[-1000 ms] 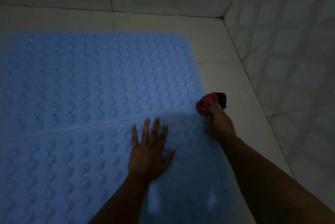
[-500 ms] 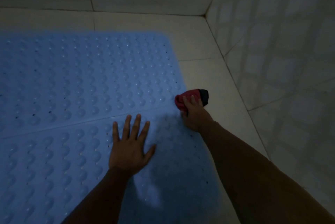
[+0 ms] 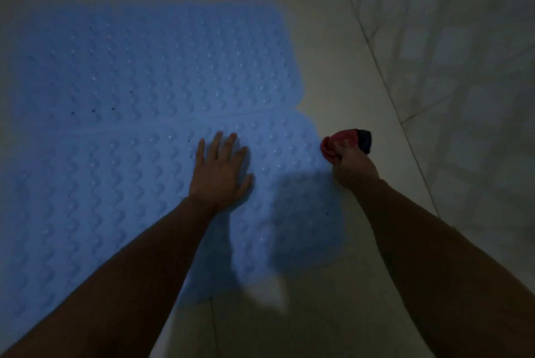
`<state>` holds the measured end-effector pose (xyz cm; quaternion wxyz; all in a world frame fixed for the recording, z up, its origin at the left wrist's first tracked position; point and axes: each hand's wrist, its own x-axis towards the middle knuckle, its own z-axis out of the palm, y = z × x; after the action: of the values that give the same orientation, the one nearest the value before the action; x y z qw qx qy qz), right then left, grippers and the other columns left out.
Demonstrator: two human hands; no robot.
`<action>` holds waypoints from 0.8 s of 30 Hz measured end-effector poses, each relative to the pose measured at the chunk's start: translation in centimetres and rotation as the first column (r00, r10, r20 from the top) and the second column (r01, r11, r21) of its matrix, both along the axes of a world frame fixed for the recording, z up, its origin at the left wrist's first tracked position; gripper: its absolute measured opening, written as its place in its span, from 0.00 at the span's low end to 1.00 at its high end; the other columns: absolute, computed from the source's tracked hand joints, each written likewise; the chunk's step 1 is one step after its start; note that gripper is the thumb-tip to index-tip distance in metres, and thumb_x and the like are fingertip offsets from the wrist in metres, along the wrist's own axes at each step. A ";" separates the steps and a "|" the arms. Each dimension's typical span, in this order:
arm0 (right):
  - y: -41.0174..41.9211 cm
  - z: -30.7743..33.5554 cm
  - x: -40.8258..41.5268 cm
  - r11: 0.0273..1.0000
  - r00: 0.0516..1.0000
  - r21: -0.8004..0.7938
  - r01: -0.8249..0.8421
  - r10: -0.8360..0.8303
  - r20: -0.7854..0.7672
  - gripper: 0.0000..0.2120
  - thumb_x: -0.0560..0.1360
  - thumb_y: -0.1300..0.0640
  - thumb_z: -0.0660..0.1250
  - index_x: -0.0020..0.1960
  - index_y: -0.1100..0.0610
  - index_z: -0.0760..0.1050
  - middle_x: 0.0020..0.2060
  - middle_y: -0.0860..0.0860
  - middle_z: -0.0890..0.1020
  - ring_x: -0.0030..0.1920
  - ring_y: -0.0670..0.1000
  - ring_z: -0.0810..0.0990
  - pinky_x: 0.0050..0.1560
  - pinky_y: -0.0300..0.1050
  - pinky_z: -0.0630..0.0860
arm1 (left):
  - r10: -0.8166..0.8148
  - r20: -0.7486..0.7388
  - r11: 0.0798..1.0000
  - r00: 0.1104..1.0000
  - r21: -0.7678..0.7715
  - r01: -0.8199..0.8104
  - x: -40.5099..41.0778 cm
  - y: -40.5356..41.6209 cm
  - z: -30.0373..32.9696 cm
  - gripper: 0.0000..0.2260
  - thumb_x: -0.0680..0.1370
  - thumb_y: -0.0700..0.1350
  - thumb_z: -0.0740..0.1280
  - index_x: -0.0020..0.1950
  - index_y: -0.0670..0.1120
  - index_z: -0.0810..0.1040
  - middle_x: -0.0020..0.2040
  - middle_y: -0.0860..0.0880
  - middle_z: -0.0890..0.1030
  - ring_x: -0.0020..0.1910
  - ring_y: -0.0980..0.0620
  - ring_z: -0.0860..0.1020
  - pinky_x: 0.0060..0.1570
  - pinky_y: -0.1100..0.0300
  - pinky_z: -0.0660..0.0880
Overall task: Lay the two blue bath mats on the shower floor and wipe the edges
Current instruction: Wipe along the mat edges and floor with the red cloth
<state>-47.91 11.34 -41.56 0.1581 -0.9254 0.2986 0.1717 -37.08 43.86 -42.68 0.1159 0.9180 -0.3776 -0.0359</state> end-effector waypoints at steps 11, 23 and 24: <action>5.2 0.1 -12.9 0.992 0.992 0.018 0.125 -0.124 -0.035 0.30 0.83 0.59 0.57 0.82 0.53 0.51 0.82 0.57 0.48 0.82 0.57 0.46 0.74 0.59 0.62 | 0.061 -0.233 0.963 0.971 0.271 0.005 -8.5 0.9 -2.3 0.53 0.68 0.83 0.47 0.82 0.54 0.33 0.81 0.44 0.30 0.78 0.38 0.28 0.73 0.27 0.36; 15.9 0.5 -22.9 0.975 0.967 -0.010 0.224 -0.224 -0.122 0.33 0.79 0.60 0.60 0.82 0.54 0.53 0.81 0.57 0.52 0.81 0.58 0.46 0.64 0.59 0.76 | 0.237 -0.226 0.965 0.945 -0.054 -0.255 -11.2 6.2 0.8 0.34 0.78 0.67 0.55 0.79 0.49 0.67 0.79 0.42 0.66 0.79 0.37 0.60 0.75 0.37 0.58; 17.0 0.4 -23.2 0.975 0.969 -0.006 0.221 -0.221 -0.109 0.33 0.79 0.60 0.60 0.82 0.55 0.54 0.81 0.58 0.53 0.81 0.59 0.47 0.64 0.58 0.75 | 0.278 -0.205 0.954 0.938 -0.051 -0.294 -12.9 7.9 0.8 0.32 0.78 0.65 0.56 0.77 0.48 0.69 0.78 0.41 0.67 0.79 0.36 0.60 0.75 0.35 0.58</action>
<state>-71.10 28.32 -41.13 0.1628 -0.8752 0.4074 0.2040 -49.99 51.73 -41.87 0.1936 0.9496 -0.2280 -0.0936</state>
